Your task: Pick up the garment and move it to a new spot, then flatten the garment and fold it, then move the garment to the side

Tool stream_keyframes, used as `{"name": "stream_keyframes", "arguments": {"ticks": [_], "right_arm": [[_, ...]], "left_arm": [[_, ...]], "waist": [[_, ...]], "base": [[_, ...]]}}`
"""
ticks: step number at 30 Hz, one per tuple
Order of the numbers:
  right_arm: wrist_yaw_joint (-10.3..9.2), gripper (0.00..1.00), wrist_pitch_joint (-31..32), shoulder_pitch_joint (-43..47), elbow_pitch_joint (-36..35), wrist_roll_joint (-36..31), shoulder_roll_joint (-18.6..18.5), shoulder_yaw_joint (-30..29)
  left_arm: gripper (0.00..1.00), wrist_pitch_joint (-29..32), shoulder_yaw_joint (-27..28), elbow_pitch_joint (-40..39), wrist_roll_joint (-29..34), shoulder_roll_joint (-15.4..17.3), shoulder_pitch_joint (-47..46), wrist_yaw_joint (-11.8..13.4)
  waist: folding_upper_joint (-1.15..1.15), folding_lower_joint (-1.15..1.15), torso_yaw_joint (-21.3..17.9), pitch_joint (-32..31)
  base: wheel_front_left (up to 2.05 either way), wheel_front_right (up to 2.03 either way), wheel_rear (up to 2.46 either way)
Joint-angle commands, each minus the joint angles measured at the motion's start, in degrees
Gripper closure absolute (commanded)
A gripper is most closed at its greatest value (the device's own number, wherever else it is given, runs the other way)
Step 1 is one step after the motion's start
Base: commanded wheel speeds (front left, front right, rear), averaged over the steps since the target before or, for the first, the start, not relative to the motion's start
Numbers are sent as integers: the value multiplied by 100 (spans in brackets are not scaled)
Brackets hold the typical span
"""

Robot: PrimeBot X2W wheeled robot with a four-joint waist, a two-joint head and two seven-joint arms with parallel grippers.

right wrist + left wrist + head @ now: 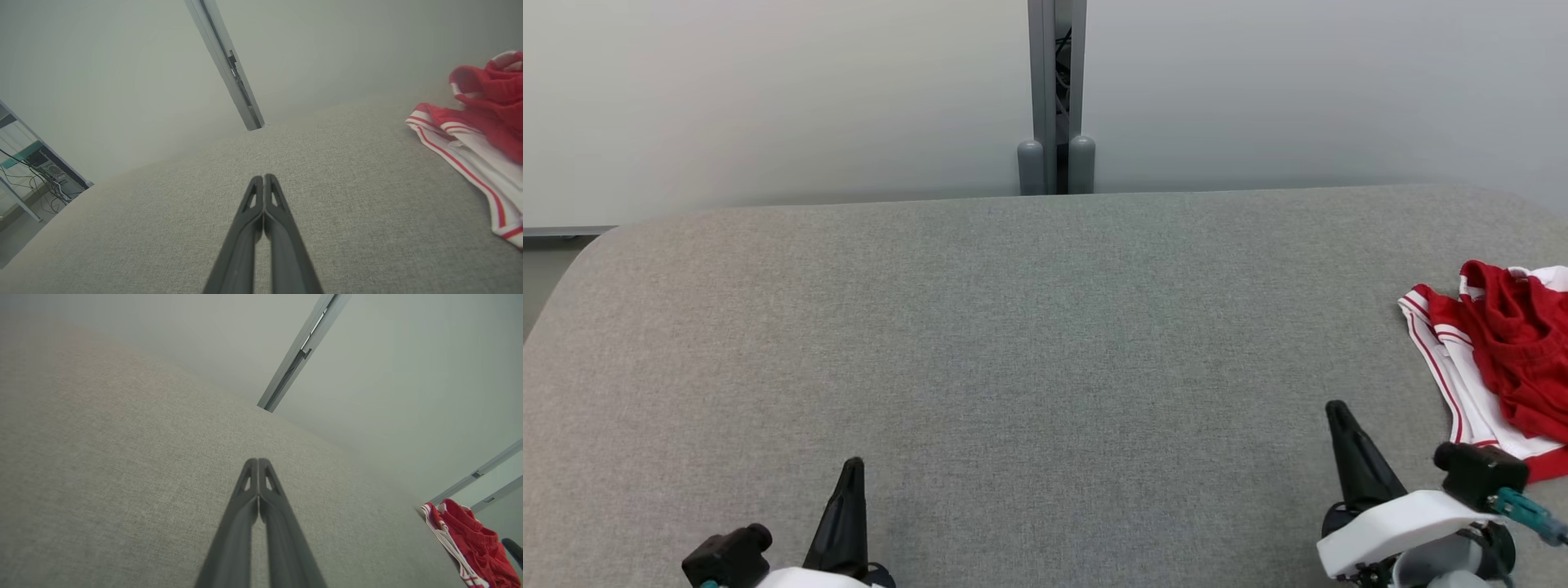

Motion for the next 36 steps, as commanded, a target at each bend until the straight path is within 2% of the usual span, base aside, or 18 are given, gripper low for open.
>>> {"name": "stream_keyframes", "arguments": {"ticks": [1,36], "right_arm": [[0,100,91,-14,-140,240,-37,-139],[1,100,1270,310,-631,2986,-60,-1551]], "left_arm": [[100,11,-15,-67,-215,9,-227,-46],[100,232,-376,152,-2667,20,-873,-293]], "waist": [[0,0,-3,-1],[0,0,-90,-20]], "base": [[0,0,0],[0,0,0]]}}
